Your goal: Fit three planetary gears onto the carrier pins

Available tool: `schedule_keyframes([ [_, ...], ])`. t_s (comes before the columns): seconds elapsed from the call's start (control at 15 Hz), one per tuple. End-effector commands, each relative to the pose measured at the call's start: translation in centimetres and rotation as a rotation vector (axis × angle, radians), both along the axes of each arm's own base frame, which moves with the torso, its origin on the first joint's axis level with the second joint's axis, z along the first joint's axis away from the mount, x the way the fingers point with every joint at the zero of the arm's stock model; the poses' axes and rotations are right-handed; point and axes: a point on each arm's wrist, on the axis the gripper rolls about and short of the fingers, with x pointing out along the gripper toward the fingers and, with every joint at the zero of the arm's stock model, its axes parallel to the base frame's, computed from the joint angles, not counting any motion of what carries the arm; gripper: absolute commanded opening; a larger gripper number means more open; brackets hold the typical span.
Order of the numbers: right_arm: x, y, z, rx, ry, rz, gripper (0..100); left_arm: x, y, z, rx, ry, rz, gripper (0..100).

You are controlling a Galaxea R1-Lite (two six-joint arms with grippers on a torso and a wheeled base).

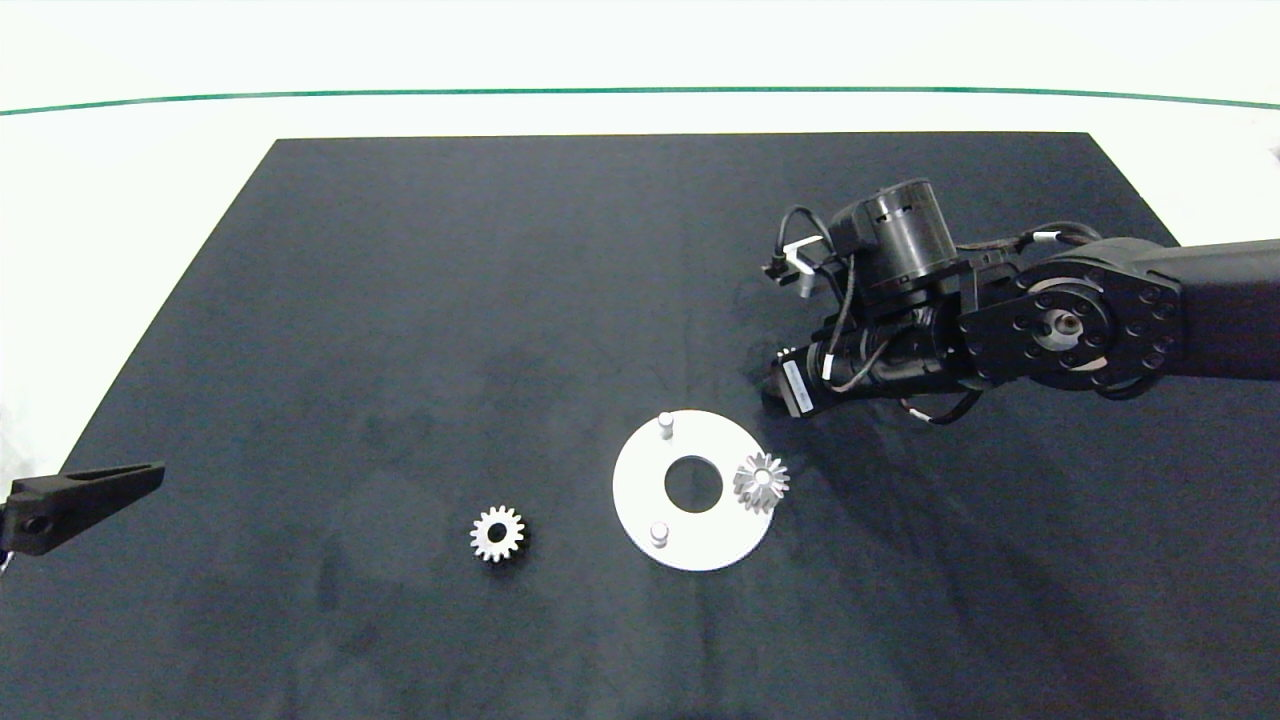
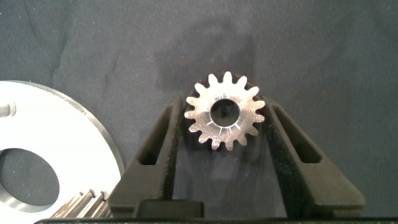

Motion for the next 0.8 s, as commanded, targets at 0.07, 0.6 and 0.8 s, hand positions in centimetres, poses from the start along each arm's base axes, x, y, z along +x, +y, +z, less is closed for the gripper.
schedule_keyframes([
  [0.07, -0.1, 0.0, 0.1, 0.006, -0.004, 0.008, 43, -0.1, 0.0, 0.0, 0.002, 0.000, -0.001, 100],
  [0.6, -2.9, 0.5, 1.7, 0.029, -0.052, 0.063, 28, -0.2, 0.0, 0.1, 0.002, -0.004, 0.000, 100],
  [0.8, -3.5, 1.5, 2.4, 0.052, -0.093, 0.094, 22, -0.2, 0.0, 0.0, 0.002, -0.003, -0.001, 100],
])
